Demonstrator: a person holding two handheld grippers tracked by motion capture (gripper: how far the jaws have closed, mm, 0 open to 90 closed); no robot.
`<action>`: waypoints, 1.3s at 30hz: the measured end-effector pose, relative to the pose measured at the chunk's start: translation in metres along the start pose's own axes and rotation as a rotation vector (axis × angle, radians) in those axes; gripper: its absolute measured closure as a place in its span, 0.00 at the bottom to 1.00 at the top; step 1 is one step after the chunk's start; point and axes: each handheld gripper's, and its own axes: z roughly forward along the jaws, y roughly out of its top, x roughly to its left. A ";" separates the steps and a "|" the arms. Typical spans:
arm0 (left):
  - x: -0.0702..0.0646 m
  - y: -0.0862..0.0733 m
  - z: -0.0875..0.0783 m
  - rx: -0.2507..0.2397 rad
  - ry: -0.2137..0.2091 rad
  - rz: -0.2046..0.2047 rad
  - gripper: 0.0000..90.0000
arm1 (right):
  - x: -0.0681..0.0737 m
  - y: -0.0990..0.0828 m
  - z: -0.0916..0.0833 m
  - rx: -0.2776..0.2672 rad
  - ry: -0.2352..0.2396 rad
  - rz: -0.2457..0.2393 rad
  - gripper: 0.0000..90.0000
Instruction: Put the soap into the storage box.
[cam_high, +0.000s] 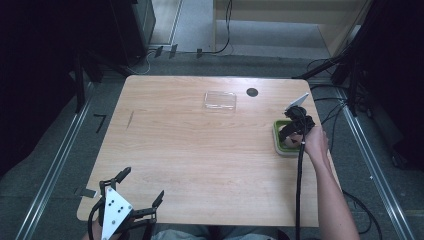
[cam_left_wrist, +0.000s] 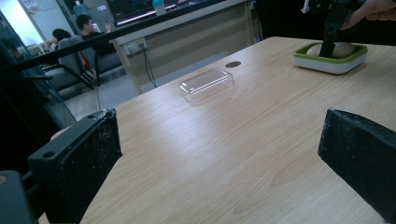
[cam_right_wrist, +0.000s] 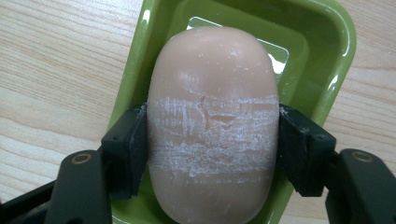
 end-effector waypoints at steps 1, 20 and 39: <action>0.000 0.000 0.000 0.000 0.000 0.000 0.00 | 0.000 0.000 0.000 0.000 -0.001 0.000 0.37; 0.000 0.000 0.000 0.001 0.001 0.001 0.00 | 0.001 0.001 0.000 0.011 -0.012 -0.008 0.37; 0.000 0.000 0.000 0.001 0.000 0.003 0.00 | 0.010 -0.003 -0.020 -0.001 -0.027 -0.054 0.20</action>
